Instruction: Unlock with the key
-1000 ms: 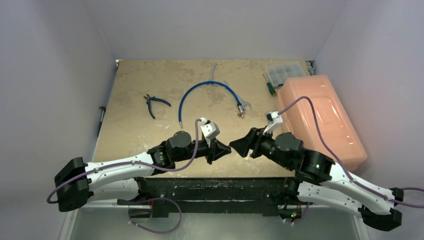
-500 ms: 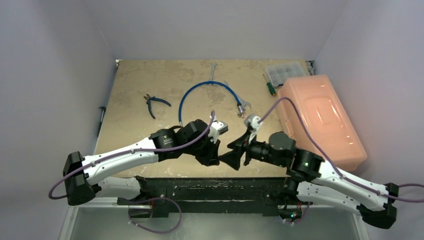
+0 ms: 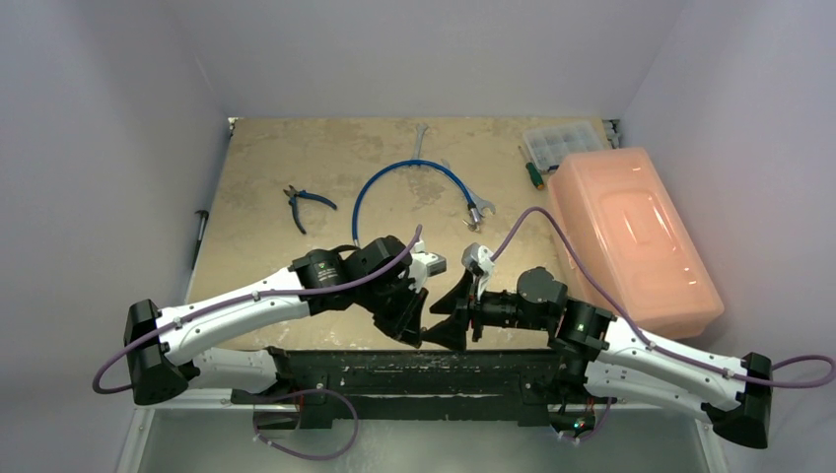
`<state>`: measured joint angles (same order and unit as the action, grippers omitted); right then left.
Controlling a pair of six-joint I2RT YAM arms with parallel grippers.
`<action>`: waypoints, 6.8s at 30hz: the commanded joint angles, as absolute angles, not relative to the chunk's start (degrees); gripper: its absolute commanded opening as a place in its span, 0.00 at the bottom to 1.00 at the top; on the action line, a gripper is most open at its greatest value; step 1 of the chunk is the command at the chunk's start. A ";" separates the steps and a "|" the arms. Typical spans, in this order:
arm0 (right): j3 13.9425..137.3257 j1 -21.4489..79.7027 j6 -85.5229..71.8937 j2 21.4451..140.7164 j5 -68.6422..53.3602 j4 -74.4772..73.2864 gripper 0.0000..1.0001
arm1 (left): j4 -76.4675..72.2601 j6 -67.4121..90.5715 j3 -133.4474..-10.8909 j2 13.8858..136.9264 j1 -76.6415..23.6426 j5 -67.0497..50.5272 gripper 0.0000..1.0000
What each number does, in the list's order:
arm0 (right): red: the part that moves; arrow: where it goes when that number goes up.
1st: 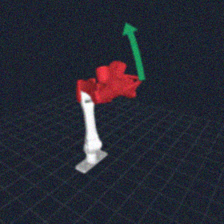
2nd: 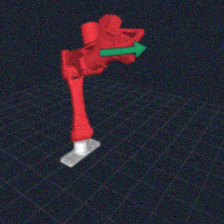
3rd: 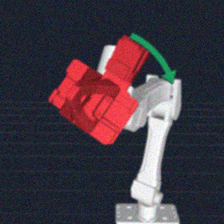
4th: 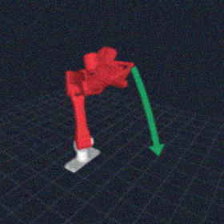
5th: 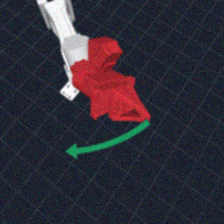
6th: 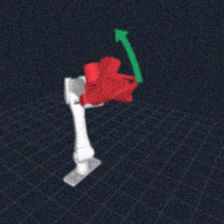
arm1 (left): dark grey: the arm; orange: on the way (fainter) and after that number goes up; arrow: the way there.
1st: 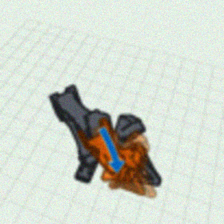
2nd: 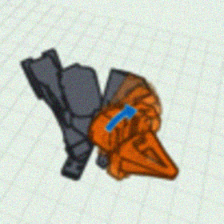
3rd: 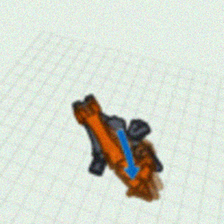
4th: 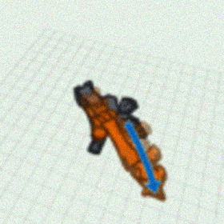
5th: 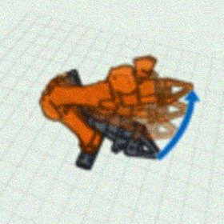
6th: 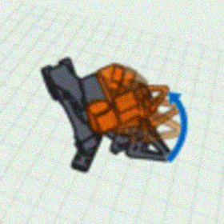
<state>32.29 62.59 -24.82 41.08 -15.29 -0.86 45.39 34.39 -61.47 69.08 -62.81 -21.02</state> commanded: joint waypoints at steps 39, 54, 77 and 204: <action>32.01 62.49 -21.97 47.63 -28.94 7.50 0.28 | 44.52 32.19 -63.55 64.21 -63.11 -29.53 0.00; 31.79 62.49 -22.34 46.97 -32.66 10.16 0.26 | 44.39 30.46 -63.30 64.07 -63.13 -31.32 0.00; 25.70 62.49 -26.58 40.34 -31.70 14.17 0.00 | 47.25 25.74 -64.54 61.66 -63.11 -21.84 0.60; 29.32 62.49 -81.19 5.56 42.37 -50.21 0.00 | 25.14 58.82 -64.51 97.52 -47.55 17.97 0.00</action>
